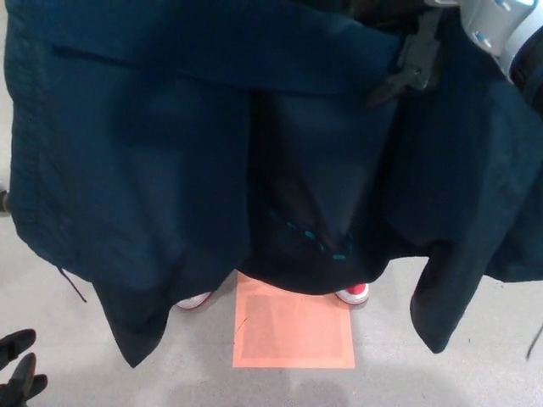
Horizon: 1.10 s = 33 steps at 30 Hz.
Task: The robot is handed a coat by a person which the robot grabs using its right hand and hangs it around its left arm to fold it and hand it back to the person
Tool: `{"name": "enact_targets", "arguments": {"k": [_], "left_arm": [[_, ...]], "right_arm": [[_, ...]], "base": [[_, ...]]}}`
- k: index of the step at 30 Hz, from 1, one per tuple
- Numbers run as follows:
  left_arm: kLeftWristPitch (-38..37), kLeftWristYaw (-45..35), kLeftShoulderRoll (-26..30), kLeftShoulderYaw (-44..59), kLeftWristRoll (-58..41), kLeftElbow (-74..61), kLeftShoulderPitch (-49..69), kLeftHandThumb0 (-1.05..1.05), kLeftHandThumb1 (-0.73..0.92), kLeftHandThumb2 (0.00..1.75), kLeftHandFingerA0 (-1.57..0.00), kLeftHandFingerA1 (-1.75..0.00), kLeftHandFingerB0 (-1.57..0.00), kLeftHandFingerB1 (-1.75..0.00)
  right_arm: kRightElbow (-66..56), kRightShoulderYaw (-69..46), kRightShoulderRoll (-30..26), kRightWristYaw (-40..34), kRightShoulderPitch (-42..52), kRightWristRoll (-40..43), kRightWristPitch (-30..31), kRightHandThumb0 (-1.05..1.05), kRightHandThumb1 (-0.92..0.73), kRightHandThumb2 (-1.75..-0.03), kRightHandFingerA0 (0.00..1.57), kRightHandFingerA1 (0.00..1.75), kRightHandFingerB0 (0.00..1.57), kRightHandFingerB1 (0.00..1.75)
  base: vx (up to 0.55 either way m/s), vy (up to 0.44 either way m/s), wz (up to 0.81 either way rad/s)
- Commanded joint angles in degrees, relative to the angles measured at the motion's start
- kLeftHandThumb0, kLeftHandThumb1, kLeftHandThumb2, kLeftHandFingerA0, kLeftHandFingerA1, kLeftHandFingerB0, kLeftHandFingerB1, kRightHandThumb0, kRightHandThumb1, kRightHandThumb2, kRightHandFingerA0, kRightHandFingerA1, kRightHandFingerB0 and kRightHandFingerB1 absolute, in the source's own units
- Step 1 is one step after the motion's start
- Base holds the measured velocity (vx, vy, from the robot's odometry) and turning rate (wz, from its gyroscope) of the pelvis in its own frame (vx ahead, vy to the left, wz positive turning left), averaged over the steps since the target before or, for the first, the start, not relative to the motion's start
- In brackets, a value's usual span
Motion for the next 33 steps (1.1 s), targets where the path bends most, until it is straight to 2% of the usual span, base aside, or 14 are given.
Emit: {"name": "enact_targets", "arguments": {"k": [1,3,4,6,7,12,13,14,19,23,26,28,30,33], "left_arm": [[-0.69,1.1,0.51,-0.12,-0.42,-0.27,-0.47,-0.71,0.73,0.95,-0.34,-0.49,-0.13,-0.42],[-0.29,1.26,0.31,0.12,-0.74,-0.39,-0.67,-0.68,0.87,0.66,-0.44,-0.4,-0.2,-0.32],[-0.09,1.26,0.32,0.16,-0.8,-0.48,-0.64,-0.71,0.73,0.97,-0.4,-0.52,-0.16,-0.43],[-0.3,1.46,0.47,-0.23,-0.33,-0.64,-0.47,-0.69,0.88,0.66,-0.47,-0.42,-0.21,-0.32],[-0.4,1.47,0.41,-0.18,-0.39,-0.68,-0.44,-0.71,0.74,0.96,-0.4,-0.52,-0.18,-0.43],[-1.67,-0.54,0.37,0.14,-1.07,-1.21,-0.17,-0.74,0.74,0.94,-0.35,-0.49,-0.21,-0.43],[-1.05,-1.71,0.32,0.17,-1.46,-1.7,-0.08,-0.7,0.9,0.67,-0.42,-0.4,-0.26,-0.33],[-0.79,-2.24,0.13,0.34,-1.85,-2.03,0.02,-0.73,0.73,0.93,-0.35,-0.49,-0.23,-0.44],[-0.43,-4.48,-1.53,1.45,-4.31,-5.05,1.18,-0.68,0.79,0.65,-0.52,-0.45,-0.26,-0.34],[0.42,-12.14,-1.81,0.9,-6.29,-8.8,2.54,-0.71,0.81,0.66,-0.48,-0.44,-0.34,-0.37],[3.55,-15.38,-2.91,0.73,-9.16,-16.33,5.55,-0.7,0.78,0.65,-0.51,-0.45,-0.38,-0.39],[4.67,-16.55,-3.21,0.73,-10.28,-18.96,6.48,-0.68,0.77,0.65,-0.52,-0.45,-0.39,-0.4],[7.52,-18.69,-3.15,-0.21,-12.18,-26.54,9.38,-0.66,0.82,0.65,-0.48,-0.44,-0.33,-0.38],[9.21,-19.52,-2.9,-0.39,-13.65,-32.92,12.53,-0.67,0.8,0.64,-0.46,-0.44,-0.33,-0.38]], "right_arm": [[-1.58,-6.09,1.97,-20.51,5.9,-1.12,-3.0,-0.49,-0.92,-0.73,0.84,0.55,0.71,0.52],[-1.38,-7.67,2.12,-21.89,6.06,-0.46,-3.41,-0.43,-0.92,-0.7,0.85,0.54,0.72,0.51],[-1.68,-8.95,1.86,-24.34,6.61,0.04,-5.19,-0.29,-0.84,-0.64,0.8,0.59,0.76,0.57],[-2.16,-10.79,1.25,-31.45,7.68,-0.29,-9.36,-0.3,-0.84,-0.65,0.81,0.67,0.79,0.63],[-2.17,-12.05,1.27,-34.38,8.06,0.06,-10.11,-0.35,-0.92,-0.66,0.88,0.99,0.83,0.96],[-1.57,-16.27,1.02,-47.11,7.57,0.21,-14.61,-0.3,-0.91,-0.67,0.88,0.7,0.75,0.64],[-1.1,-17.41,1.01,-49.68,6.32,0.42,-14.02,-0.31,-0.87,-0.65,1.02,0.7,0.87,0.65],[-0.86,-17.84,0.95,-51.45,5.58,0.13,-13.48,-0.3,-0.85,-0.66,1.02,0.68,0.85,0.62],[0.56,-19.06,0.86,-59.6,3.76,-1.42,-11.52,-0.31,-0.85,-0.68,0.77,1.38,0.71,1.0],[2.24,-17.41,-0.3,-63.63,1.69,-4.06,-12.76,-0.29,-0.83,-0.68,0.79,1.48,0.66,1.21],[3.68,-16.19,0.17,-64.68,-0.27,-5.19,-11.67,-0.3,-0.82,-0.63,0.9,1.1,0.82,0.81],[3.91,-17.04,0.58,-64.04,-0.8,-4.22,-11.42,-0.31,-0.83,-0.64,0.89,1.14,0.83,0.8],[4.5,-16.79,0.97,-63.2,-2.54,-4.36,-11.89,-0.24,-0.78,-0.65,0.76,1.36,0.67,1.18],[5.09,-15.45,1.17,-64.55,-4.2,-5.99,-13.24,-0.21,-0.76,-0.64,0.76,1.32,0.72,1.06]], "base": [[0.0,0.0,0.0],[0.0,0.0,0.0],[0.0,0.0,0.0],[0.0,0.0,0.0],[0.0,0.0,0.0],[0.0,0.0,0.0],[0.0,0.0,0.0],[0.0,0.0,0.0],[0.0,0.0,0.0],[0.0,0.0,0.0],[0.0,0.0,0.0],[0.0,0.0,0.0],[0.0,0.0,0.0],[0.0,0.0,0.0]]}}
